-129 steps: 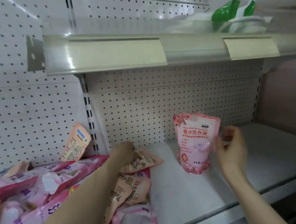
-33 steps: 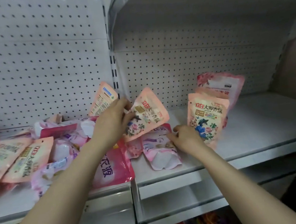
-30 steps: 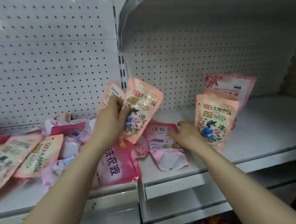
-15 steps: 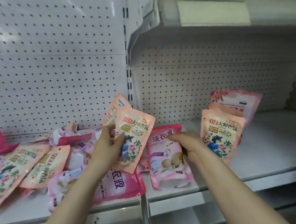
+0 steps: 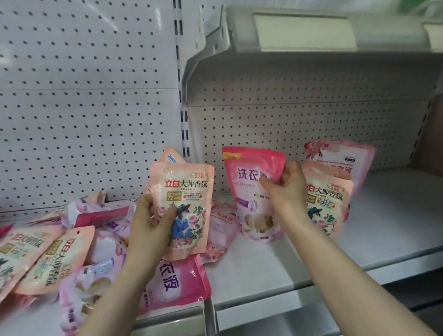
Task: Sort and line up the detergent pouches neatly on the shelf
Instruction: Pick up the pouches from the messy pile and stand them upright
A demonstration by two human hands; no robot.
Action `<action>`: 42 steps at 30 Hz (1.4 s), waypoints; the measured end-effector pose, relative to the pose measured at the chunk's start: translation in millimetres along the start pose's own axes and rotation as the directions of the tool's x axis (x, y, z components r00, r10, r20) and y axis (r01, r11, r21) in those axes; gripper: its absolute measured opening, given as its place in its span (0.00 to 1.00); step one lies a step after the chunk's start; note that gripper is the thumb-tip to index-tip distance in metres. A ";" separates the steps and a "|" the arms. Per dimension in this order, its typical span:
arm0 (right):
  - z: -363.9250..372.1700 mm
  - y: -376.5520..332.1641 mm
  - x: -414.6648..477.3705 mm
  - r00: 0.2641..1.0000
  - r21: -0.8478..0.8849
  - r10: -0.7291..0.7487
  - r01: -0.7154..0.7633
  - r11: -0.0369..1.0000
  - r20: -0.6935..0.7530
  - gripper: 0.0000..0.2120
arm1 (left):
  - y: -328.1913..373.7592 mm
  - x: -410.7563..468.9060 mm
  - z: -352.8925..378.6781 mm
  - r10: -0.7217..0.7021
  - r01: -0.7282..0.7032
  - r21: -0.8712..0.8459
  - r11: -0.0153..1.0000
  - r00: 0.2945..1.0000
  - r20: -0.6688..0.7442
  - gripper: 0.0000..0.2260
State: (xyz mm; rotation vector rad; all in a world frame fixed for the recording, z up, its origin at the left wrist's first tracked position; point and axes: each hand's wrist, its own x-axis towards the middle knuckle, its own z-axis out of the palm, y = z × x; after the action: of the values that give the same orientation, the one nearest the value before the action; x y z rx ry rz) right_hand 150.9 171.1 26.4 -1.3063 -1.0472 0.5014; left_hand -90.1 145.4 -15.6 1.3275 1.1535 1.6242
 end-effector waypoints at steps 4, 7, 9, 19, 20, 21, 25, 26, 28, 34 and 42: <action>-4.6 7.0 -1.5 0.992 -0.153 -0.094 0.080 0.985 -0.085 0.20 | -0.5 -2.5 2.6 0.012 -0.012 -0.007 1.000 1.000 0.007 0.08; -8.3 2.0 -3.6 0.983 -0.240 -0.164 0.141 0.960 -0.081 0.24 | 0.5 -2.6 7.9 0.003 -0.002 -0.019 1.000 0.999 0.038 0.08; -11.6 -1.7 -7.3 0.969 -0.274 -0.232 0.201 0.940 -0.086 0.24 | 1.1 -3.1 13.1 -0.013 0.016 -0.045 0.999 0.997 0.071 0.07; -27.1 -23.9 2.8 0.897 -0.677 -0.443 0.319 0.663 -0.011 0.11 | 3.7 -8.3 28.3 -0.030 0.047 -0.080 0.996 0.980 0.196 0.08; -27.7 -24.9 1.8 0.894 -0.701 -0.447 0.328 0.634 0.013 0.12 | 4.1 -8.3 28.6 -0.034 0.052 -0.081 0.995 0.978 0.206 0.09; -28.4 -25.6 0.1 0.891 -0.717 -0.452 0.338 0.610 0.036 0.12 | 4.2 -8.2 29.2 -0.039 0.057 -0.081 0.995 0.976 0.215 0.09; -32.5 -28.6 -14.8 0.836 -0.707 -0.541 0.435 0.557 0.088 0.19 | 2.3 -9.9 32.3 -0.049 0.073 -0.091 0.993 0.968 0.246 0.08; -32.5 -30.8 -21.7 0.787 -0.682 -0.613 0.484 0.548 0.066 0.18 | 1.8 -10.7 33.2 -0.051 0.076 -0.089 0.993 0.965 0.258 0.08; -29.8 -36.7 -38.7 0.705 -0.620 -0.708 0.573 0.535 0.041 0.14 | 1.7 -12.5 35.3 -0.051 0.084 -0.100 0.991 0.953 0.297 0.09; -25.0 -41.5 -63.5 0.924 -0.438 -0.252 0.360 0.824 0.287 0.12 | 5.8 -23.2 45.9 0.013 0.039 -0.111 0.993 0.903 0.429 0.09; -53.8 -25.6 -48.3 0.932 -0.646 -0.344 0.333 0.687 0.114 0.05 | 1.2 -18.6 -2.1 0.271 -0.540 0.544 0.642 0.824 0.498 0.23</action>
State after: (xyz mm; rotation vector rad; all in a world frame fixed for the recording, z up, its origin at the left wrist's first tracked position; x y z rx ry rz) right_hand 166.7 96.9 38.3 -1.6646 -1.4934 -0.2035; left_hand -88.5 127.4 -20.7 2.4207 1.3011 1.1553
